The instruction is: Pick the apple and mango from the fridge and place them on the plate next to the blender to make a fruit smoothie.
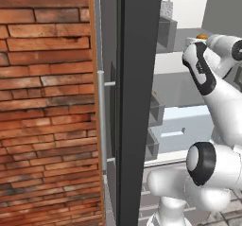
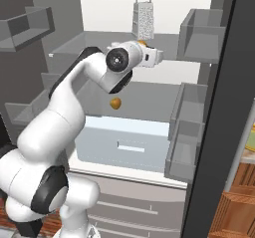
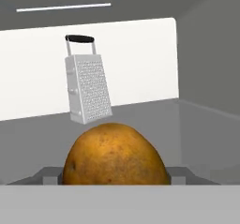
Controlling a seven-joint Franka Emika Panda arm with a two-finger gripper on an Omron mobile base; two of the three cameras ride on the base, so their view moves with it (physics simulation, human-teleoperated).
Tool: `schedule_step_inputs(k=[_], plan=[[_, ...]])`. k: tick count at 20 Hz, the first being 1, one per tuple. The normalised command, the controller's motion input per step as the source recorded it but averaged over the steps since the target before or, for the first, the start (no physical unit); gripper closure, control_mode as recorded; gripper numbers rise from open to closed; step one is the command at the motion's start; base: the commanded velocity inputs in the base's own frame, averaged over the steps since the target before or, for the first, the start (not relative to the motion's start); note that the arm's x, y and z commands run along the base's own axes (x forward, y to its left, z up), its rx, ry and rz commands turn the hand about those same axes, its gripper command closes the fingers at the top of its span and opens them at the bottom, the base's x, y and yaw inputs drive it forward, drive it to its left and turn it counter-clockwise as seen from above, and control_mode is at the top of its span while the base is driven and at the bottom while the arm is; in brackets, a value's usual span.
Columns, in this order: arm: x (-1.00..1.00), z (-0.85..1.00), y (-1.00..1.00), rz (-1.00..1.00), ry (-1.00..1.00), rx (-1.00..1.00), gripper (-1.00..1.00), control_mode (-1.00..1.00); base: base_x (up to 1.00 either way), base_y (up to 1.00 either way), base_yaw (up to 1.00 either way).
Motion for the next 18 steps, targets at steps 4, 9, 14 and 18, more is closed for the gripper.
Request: schedule_step_inputs(k=[4,9,14,18], plan=[[-1.00,0.44,0.07,-0.06,0.42,0.07,1.00,-1.00,0.00,0.00,0.00],[-1.00,-0.03,0.24,-0.11,0.44,0.02,1.00,-1.00,0.00,0.00,0.00],[-1.00,-0.90,0.36,-0.05,0.29,0.01,1.00,-1.00,0.00,0.00,0.00],[-1.00,-1.00,0.30,-0.04,0.09,0.19,1.00,-1.00,0.00,0.00,0.00]])
